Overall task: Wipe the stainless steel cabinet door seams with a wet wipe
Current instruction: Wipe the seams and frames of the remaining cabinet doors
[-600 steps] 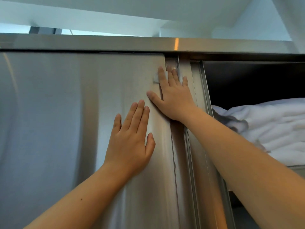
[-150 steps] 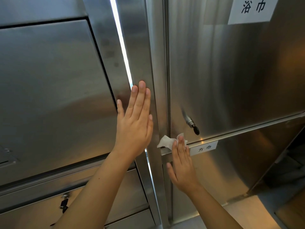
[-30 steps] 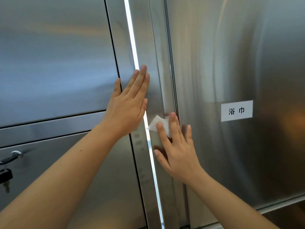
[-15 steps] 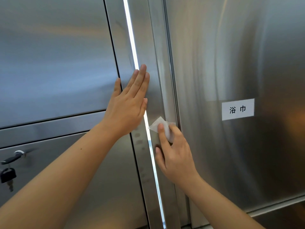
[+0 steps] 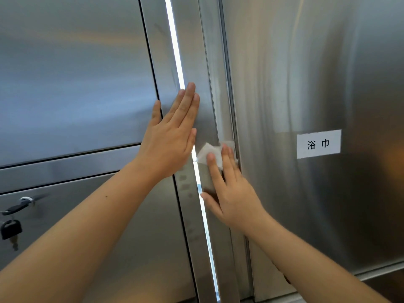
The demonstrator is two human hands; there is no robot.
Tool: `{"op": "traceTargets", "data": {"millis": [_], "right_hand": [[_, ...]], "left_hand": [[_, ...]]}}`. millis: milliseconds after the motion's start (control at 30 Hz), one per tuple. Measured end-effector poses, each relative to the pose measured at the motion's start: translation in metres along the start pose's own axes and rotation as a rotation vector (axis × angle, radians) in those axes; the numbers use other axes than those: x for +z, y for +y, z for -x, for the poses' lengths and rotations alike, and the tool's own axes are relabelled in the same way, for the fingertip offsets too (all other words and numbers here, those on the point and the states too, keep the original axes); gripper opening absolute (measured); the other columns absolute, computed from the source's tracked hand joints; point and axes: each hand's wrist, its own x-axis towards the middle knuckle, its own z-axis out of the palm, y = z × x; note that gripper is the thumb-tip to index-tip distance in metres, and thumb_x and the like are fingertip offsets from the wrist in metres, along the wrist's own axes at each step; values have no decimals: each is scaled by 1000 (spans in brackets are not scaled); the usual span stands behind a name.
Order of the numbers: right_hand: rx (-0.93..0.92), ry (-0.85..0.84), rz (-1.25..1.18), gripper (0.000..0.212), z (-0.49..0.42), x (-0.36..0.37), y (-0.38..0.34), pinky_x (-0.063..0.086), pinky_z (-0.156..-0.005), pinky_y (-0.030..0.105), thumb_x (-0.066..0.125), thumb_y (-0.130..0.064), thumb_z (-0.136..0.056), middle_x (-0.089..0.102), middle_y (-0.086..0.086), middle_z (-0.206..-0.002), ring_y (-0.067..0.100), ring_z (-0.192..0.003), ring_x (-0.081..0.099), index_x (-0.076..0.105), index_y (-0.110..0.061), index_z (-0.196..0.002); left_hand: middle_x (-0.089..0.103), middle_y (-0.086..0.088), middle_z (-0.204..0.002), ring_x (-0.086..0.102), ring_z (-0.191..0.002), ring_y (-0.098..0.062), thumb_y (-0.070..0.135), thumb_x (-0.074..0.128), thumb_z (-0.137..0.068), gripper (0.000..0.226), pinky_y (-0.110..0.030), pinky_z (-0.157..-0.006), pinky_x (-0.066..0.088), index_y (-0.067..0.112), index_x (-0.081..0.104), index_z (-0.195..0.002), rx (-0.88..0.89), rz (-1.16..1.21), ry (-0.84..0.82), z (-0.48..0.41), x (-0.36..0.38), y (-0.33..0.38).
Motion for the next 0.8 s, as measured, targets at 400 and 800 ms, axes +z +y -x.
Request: {"op": "traceTargets", "data": {"millis": [400, 800], "right_hand": [[-135, -96, 242, 71, -8, -15, 17, 20, -107, 56, 31, -54, -91, 33, 33, -140, 45, -132, 30, 28, -3, -140], [-170, -144, 213, 72, -55, -40, 28, 19, -110, 48, 31, -51, -91, 29, 30, -144, 40, -136, 25, 20, -2, -143]], "left_hand": [[-18, 5, -149, -14, -138, -7, 24, 22, -96, 57, -41, -112, -11, 15, -11, -142, 12, -13, 27, 0, -1, -2], [-32, 11, -142, -30, -130, -1, 29, 17, -97, 58, -38, -109, -17, 19, -23, -138, -54, -34, 31, -38, -18, -18]]}}
